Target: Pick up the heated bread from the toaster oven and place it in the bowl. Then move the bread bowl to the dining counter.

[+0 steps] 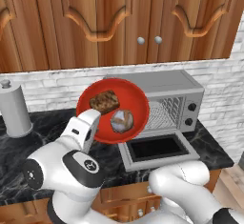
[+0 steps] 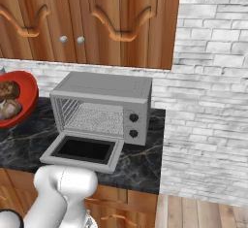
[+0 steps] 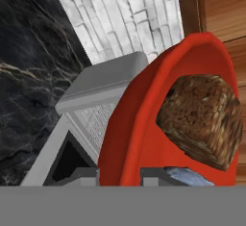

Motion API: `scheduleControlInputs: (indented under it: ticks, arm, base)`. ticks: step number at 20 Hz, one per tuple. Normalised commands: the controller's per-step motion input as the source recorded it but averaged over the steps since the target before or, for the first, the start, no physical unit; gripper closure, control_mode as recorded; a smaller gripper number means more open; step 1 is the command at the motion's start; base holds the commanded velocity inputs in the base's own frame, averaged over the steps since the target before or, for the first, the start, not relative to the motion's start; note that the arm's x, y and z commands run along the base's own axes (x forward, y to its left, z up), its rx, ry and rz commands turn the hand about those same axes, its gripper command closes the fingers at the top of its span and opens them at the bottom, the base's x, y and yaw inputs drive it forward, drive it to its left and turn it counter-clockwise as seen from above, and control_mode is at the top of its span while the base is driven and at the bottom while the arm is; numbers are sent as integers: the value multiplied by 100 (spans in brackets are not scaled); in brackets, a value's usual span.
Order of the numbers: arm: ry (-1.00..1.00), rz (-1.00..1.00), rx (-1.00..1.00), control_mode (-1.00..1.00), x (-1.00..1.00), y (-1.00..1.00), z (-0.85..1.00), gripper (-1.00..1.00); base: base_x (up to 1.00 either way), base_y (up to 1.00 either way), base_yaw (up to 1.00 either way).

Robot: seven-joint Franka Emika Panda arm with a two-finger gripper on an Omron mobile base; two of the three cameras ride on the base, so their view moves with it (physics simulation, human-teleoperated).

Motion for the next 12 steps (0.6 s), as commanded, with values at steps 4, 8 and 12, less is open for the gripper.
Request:
scheduleControlInputs:
  ticks: [4, 8, 12]
  arm:
    - [4, 11, 0, -100, -2, -26, 27, 100]
    - [0, 0, 0, 100, 0, 0, 0, 100]
    - [0, 0, 0, 100, 0, 0, 0, 100]
  base:
    - [0, 0, 0]
    - [-57, -10, 10]
    - [-100, -14, 58]
